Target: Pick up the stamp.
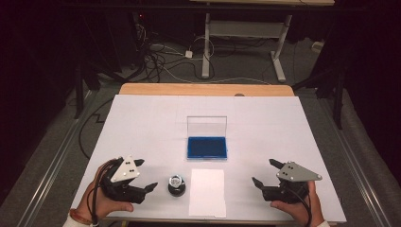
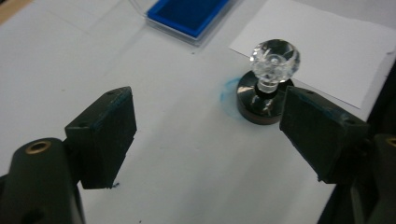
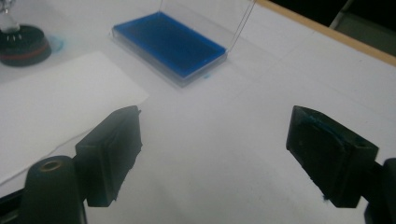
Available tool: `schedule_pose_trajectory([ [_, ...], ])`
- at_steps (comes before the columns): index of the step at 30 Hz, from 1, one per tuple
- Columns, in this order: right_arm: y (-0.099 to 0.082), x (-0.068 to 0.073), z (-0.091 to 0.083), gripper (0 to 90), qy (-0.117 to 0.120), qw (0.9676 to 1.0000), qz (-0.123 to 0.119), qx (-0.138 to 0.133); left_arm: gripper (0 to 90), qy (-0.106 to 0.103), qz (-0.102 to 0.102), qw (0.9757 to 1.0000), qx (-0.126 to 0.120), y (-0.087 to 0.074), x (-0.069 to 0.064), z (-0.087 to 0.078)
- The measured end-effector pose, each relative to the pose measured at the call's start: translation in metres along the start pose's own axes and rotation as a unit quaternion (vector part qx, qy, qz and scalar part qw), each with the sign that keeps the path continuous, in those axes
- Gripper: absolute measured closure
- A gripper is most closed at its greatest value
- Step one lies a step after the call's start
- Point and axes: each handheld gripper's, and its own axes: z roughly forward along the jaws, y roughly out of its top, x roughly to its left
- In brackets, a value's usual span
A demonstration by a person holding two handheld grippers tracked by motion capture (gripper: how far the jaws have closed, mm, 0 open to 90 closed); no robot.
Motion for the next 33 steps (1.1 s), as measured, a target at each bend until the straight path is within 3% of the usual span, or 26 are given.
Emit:
schedule_pose_trajectory([
  [3,0.000,0.001,0.002,19.1,0.004,1.0000,-0.004,0.007,18.3,-0.028,0.017,0.9991,0.026,0.012,-0.006,0.009],
  [5,0.000,0.003,0.001,19.2,0.004,1.0000,-0.005,0.006,18.3,-0.033,0.024,0.9985,0.035,0.015,-0.009,0.012],
  [7,0.001,0.004,0.001,20.1,0.004,0.9999,-0.014,0.004,19.7,-0.052,0.042,0.9961,0.058,0.021,-0.013,0.021],
  [10,0.000,0.005,0.004,20.6,0.006,0.9998,-0.019,0.008,23.2,-0.059,0.053,0.9929,0.088,0.031,-0.016,0.040],
  [13,-0.001,0.006,0.005,20.6,0.008,0.9997,-0.019,0.011,25.0,-0.071,0.053,0.9919,0.092,0.038,-0.015,0.051],
  [17,-0.001,0.006,0.005,20.7,0.004,0.9997,-0.023,0.008,28.7,-0.070,0.056,0.9913,0.097,0.042,-0.014,0.059],
  [20,-0.002,0.005,0.005,20.7,0.003,0.9997,-0.023,0.011,31.9,-0.081,0.060,0.9892,0.106,0.044,-0.015,0.068],
  [26,-0.002,0.005,0.005,21.5,0.002,0.9996,-0.025,0.009,39.1,-0.076,0.059,0.9912,0.091,0.042,-0.016,0.070],
  [33,-0.002,0.005,0.004,21.8,-0.007,0.9996,-0.028,0.008,45.7,-0.077,0.068,0.9910,0.086,0.041,-0.018,0.070],
])
